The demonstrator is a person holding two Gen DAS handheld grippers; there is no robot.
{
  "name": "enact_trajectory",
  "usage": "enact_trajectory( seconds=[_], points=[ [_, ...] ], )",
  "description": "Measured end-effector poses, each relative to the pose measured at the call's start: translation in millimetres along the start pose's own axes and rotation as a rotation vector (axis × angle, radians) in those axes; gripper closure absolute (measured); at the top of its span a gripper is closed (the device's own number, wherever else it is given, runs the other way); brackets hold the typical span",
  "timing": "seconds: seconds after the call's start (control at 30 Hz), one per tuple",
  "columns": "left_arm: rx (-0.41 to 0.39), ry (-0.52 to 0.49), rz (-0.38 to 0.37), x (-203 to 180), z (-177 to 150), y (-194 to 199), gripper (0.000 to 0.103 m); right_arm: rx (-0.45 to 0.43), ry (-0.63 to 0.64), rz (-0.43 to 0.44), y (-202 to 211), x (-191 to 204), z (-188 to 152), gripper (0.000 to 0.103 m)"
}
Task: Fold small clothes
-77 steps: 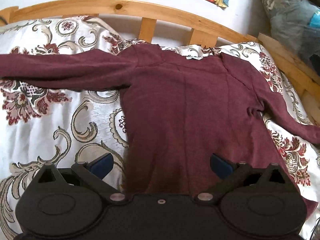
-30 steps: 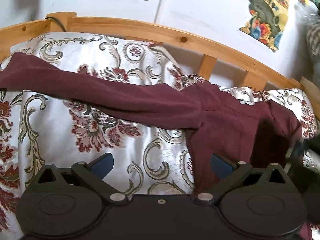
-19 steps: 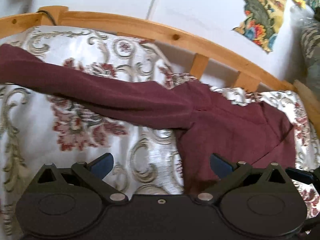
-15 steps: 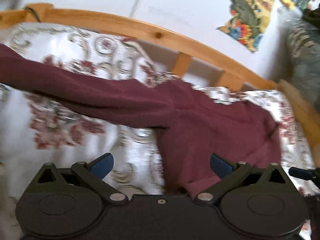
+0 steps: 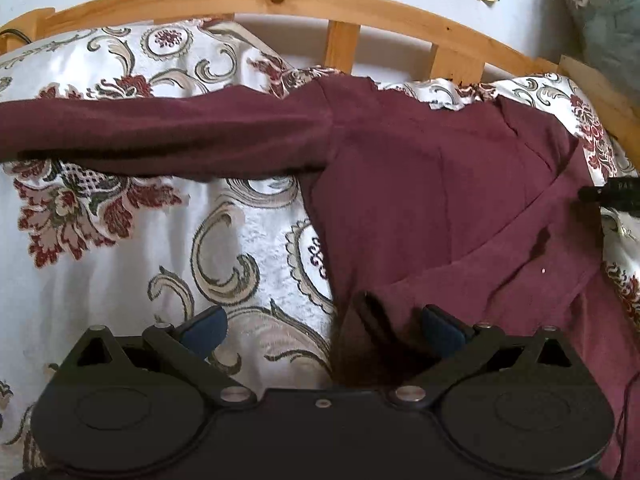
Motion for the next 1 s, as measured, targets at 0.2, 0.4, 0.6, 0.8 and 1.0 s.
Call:
enact_trajectory(
  seconds=[0.2,0.4,0.6,0.8,1.0],
  points=[
    [0.020,-0.068,-0.021,-15.6,-9.0,-4.0,0.001,-0.095,-0.062,-0.054,16.3,-30.0,27.2,0.096],
    [0.050,-0.156,0.011,-23.3,-15.8,-6.9,0.001,-0.035,-0.021,-0.092,4.6,-27.3,6.3,0.067],
    [-0.016,-0.078,0.025,-13.8,3.8,9.8,0.001,-0.061,0.031,-0.113,37.0,-25.9,-14.3,0.039],
    [-0.196,-0.014,0.256,39.2,53.2,68.4,0.001,-0.088,0.022,-0.003,98.0,2.6,-32.1,0.019],
    [-0.252,-0.166,0.506,98.6,95.2,150.7,0.001,-0.120,0.038,0.104,162.3,40.3,-61.4,0.007]
  ],
)
Point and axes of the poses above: each gripper's, at about its wrist camera, not at the fingertips, and y roughly against the way its jaws point, x to its left, z to its top, the point moved 10 cm from there along -y, roughly the way its jaws point, and after that the axes turned 11 degrees about -z, right-handed, at the moved point
